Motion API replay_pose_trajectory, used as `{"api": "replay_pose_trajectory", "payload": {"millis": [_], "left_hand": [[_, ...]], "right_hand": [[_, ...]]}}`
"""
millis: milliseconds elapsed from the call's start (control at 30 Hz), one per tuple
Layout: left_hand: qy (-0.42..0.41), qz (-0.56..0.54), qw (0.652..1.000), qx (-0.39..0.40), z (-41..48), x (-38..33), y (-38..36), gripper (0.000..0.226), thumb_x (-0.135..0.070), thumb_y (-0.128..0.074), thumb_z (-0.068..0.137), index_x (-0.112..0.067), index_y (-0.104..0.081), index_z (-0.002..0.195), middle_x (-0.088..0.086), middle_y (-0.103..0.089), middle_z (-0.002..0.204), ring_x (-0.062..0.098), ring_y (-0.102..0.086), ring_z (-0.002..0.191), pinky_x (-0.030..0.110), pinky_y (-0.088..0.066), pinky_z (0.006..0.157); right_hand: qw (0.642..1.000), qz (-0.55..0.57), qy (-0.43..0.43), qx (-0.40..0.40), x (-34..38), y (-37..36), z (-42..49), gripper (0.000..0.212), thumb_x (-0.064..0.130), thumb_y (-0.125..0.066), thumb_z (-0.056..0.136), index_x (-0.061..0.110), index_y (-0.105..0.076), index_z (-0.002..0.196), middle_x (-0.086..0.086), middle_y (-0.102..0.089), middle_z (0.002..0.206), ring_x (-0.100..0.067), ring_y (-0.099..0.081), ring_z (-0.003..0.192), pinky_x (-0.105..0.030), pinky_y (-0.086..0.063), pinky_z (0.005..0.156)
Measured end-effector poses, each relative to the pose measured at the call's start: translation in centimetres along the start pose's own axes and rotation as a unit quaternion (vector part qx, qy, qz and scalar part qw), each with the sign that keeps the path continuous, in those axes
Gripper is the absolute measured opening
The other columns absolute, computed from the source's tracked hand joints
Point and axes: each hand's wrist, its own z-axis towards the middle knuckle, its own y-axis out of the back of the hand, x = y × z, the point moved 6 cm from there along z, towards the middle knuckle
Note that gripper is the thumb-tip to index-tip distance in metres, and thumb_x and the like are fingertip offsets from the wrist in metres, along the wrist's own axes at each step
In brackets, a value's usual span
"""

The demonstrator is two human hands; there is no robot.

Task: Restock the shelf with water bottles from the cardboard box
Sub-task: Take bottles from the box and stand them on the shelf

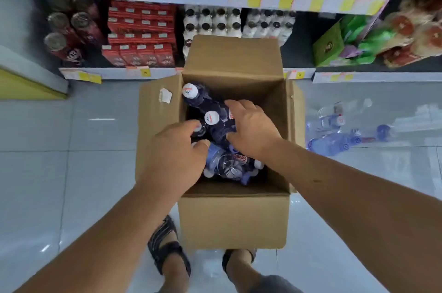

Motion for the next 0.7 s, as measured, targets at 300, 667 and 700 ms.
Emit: {"api": "replay_pose_trajectory", "payload": {"millis": [300,667,700], "left_hand": [[-0.035,-0.025,0.997,-0.066,4.9,2.6,-1.7,0.031,-0.030,-0.058,0.093,-0.030,-0.063,0.124,-0.004,-0.069,0.115,0.018,-0.061,0.104,0.024,-0.040,0.082],[-0.073,-0.041,0.996,-0.001,0.8,-2.2,2.2,0.054,-0.031,-0.067,0.086,-0.041,-0.050,0.136,-0.012,-0.065,0.121,0.009,-0.060,0.108,0.026,-0.045,0.089],[-0.085,-0.048,0.995,-0.001,-0.5,-3.6,3.7,0.054,-0.030,-0.068,0.085,-0.041,-0.051,0.135,-0.017,-0.065,0.119,0.006,-0.060,0.105,0.023,-0.045,0.088]], "right_hand": [[0.998,-0.033,0.046,-0.023,-2.6,-5.1,6.9,0.063,0.018,-0.071,0.081,0.015,-0.042,0.137,-0.012,-0.053,0.132,-0.032,-0.050,0.122,-0.035,-0.044,0.097],[0.980,0.111,0.021,-0.162,2.4,9.0,-3.4,0.054,0.036,-0.073,0.076,0.020,-0.055,0.124,-0.003,-0.067,0.108,-0.022,-0.062,0.098,-0.018,-0.038,0.077],[0.978,0.115,0.013,-0.171,3.3,11.1,-5.1,0.057,0.040,-0.073,0.073,0.025,-0.055,0.124,0.000,-0.068,0.107,-0.020,-0.063,0.098,-0.017,-0.040,0.078]]}}
